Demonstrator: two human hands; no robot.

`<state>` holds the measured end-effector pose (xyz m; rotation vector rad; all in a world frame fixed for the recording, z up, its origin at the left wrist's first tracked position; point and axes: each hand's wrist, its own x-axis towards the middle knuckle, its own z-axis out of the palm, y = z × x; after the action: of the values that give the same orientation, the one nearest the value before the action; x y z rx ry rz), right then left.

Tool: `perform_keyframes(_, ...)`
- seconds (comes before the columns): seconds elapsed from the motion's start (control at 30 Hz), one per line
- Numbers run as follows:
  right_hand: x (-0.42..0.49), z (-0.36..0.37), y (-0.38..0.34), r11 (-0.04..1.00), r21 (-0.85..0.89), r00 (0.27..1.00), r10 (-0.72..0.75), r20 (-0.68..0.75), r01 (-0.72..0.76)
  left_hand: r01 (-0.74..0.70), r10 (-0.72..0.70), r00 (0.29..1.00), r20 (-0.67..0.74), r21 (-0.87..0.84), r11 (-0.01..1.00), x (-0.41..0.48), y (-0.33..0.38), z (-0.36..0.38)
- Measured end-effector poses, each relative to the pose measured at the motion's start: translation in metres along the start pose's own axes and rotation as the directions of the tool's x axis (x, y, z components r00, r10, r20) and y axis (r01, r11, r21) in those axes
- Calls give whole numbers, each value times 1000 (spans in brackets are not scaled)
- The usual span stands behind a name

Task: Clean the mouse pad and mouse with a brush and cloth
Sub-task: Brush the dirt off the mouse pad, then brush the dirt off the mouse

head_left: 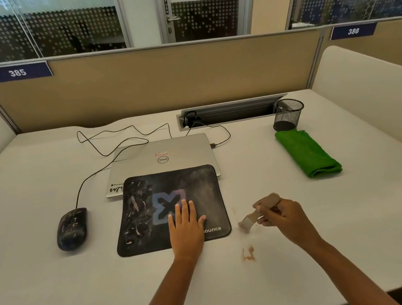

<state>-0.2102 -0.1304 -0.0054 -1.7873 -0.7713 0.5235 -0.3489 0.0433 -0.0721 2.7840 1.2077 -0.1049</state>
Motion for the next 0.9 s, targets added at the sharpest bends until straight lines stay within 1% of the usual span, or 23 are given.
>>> perform_keyframes(0.17,-2,4,-3,999,26,999,-36,-30,37,54,-55,998,-8,-20,998,-1,11,-3)
perform_keyframes(0.37,3,3,-11,994,20,991,-102,-86,104,49,-49,999,-3,-48,998,-3,13,-3)
perform_keyframes(0.43,6,5,-14,993,10,990,-114,-88,116,47,-49,999,-22,-72,996,-6,10,-1)
perform_keyframes(0.57,7,18,-20,985,-75,985,-162,-56,158,32,-41,996,-79,-109,994,-9,-5,0)
perform_keyframes(0.67,9,36,-27,978,-77,979,-200,-46,196,17,-37,990,-134,-151,988,-7,-24,-5)
perform_keyframes(0.77,14,61,-32,981,-60,982,-188,-30,186,1,-42,978,-204,-198,980,-4,-51,-9)
perform_keyframes(0.83,18,83,-35,988,-46,988,-151,-26,150,-16,-35,967,-251,-196,980,-2,-73,-13)
perform_keyframes(0.9,22,107,-41,994,-9,994,-105,-25,105,-16,-34,967,-253,-192,981,-1,-98,-15)
